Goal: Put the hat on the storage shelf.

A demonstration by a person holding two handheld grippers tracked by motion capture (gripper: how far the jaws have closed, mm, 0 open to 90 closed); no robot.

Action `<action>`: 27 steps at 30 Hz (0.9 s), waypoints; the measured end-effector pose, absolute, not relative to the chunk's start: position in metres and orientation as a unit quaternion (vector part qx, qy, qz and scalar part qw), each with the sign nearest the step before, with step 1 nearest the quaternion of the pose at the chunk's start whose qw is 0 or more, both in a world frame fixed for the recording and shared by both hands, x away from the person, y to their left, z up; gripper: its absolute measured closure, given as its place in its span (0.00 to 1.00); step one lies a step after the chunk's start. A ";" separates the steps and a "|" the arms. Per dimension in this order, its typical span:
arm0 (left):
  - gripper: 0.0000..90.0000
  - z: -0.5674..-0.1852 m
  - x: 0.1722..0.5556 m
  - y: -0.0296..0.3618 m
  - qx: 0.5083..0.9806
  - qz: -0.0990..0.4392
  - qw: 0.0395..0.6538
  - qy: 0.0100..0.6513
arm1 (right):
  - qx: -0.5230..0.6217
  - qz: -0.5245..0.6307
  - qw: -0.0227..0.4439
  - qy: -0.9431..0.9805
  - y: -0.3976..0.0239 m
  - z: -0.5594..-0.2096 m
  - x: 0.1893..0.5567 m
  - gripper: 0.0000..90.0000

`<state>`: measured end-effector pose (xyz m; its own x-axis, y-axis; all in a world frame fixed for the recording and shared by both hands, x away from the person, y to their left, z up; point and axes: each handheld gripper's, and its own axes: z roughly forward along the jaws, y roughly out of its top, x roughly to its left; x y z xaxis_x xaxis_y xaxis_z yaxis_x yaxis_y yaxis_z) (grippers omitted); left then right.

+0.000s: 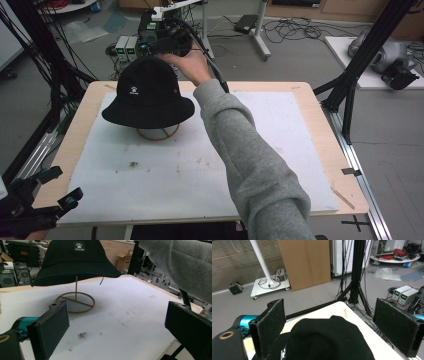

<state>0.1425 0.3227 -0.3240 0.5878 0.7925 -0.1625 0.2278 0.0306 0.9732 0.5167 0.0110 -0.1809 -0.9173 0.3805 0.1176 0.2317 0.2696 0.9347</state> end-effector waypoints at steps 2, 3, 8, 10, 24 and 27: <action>0.07 -0.323 0.143 0.321 0.657 0.233 0.603 0.386 | 0.189 0.573 0.069 0.794 0.007 -0.181 0.515 0.11; 0.06 -0.323 0.143 0.321 0.657 0.233 0.603 0.386 | 0.188 0.573 0.071 0.795 0.005 -0.181 0.514 0.11; 0.06 -0.323 0.143 0.320 0.659 0.233 0.603 0.385 | 0.185 0.577 0.076 0.792 -0.005 -0.181 0.510 0.11; 0.06 -0.322 0.143 0.319 0.658 0.233 0.604 0.384 | 0.185 0.574 0.081 0.794 -0.011 -0.181 0.508 0.11; 0.06 -0.319 0.141 0.315 0.661 0.235 0.605 0.377 | 0.188 0.581 0.102 0.786 -0.056 -0.188 0.490 0.11; 0.06 -0.319 0.142 0.315 0.661 0.233 0.606 0.376 | 0.186 0.573 0.109 0.791 -0.062 -0.191 0.485 0.11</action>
